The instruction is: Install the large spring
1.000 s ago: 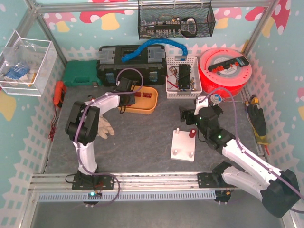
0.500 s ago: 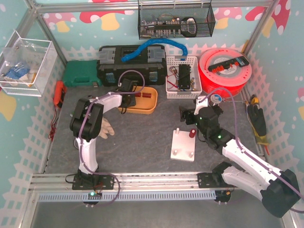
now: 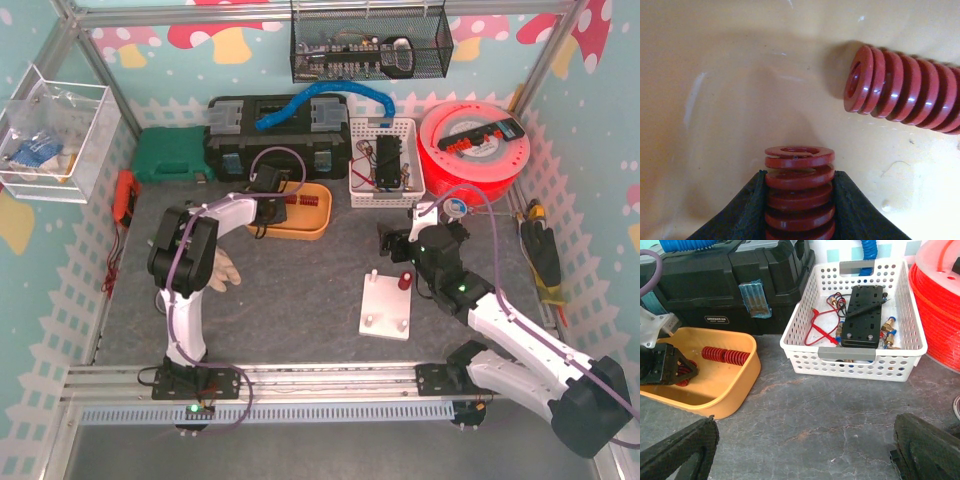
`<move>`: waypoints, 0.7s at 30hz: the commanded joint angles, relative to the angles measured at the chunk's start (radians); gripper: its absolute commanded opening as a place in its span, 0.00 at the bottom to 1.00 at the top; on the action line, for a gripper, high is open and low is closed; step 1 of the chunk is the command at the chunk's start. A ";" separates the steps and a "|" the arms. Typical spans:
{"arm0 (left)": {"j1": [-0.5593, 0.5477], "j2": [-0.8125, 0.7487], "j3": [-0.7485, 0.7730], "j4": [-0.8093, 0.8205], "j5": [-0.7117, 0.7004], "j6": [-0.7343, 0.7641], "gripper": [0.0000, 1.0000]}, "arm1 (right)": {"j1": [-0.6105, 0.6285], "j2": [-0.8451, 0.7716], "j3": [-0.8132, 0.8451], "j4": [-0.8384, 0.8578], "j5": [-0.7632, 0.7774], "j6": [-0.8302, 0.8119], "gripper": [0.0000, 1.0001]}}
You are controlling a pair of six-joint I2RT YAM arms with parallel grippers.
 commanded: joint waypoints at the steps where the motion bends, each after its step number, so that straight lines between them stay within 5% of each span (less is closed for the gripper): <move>1: 0.006 -0.048 0.013 0.023 0.037 0.024 0.18 | -0.001 -0.007 -0.017 0.013 0.016 -0.015 0.95; 11: -0.012 -0.220 -0.058 0.193 0.100 0.064 0.12 | -0.002 -0.007 0.000 -0.002 -0.010 -0.019 0.95; 21: -0.059 -0.505 -0.319 0.488 0.242 0.180 0.10 | -0.001 0.022 0.063 -0.081 -0.138 -0.019 0.96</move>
